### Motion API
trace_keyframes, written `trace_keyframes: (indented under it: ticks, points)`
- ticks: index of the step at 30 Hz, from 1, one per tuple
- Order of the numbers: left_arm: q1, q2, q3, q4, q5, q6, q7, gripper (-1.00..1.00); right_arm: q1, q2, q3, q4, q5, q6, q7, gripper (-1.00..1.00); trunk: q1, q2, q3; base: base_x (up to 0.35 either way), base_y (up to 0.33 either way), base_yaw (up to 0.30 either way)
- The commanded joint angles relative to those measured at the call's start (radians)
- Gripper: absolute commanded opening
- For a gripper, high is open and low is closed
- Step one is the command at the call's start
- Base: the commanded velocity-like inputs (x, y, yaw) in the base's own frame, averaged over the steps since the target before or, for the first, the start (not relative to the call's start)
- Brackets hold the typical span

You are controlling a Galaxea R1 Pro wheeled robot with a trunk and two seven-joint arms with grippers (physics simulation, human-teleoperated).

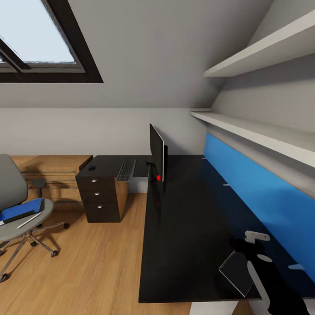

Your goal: In the bedroom, organize the workspace by keeping the computer under the desk, ensuring the monitor is on the desk, placing the keyboard on the desk next to the monitor, placing the mouse on the desk next to the keyboard, moving the folder from the swivel chair onto the desk next to the mouse, stacking the notebook on top of the folder with the pen on top of the notebook, and positioning the swivel chair next to the desk.

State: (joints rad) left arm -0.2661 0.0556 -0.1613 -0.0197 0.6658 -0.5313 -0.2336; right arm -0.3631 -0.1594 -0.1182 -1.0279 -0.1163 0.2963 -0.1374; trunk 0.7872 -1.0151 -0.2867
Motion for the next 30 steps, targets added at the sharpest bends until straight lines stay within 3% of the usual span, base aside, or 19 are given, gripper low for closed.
trace_keyframes:
  ticks: [1,17,30]
  points:
    - [-0.001,0.000,-0.007,0.001,0.011,-0.002,-0.006,1.00,-0.001,-0.004,0.002,0.008,-0.011,0.000,-0.006,1.00,0.000,-0.001,-0.001,0.025,-0.006,0.000]
    - [-0.001,0.001,-0.007,0.001,0.011,-0.004,-0.006,1.00,-0.010,-0.031,0.002,0.124,-0.010,-0.058,-0.007,1.00,0.000,-0.001,-0.001,0.006,-0.001,0.000]
    - [-0.001,0.001,-0.007,0.001,0.011,-0.004,-0.006,1.00,-0.035,-0.035,0.002,0.198,-0.010,-0.099,-0.007,1.00,0.000,-0.001,-0.001,0.000,0.000,0.000]
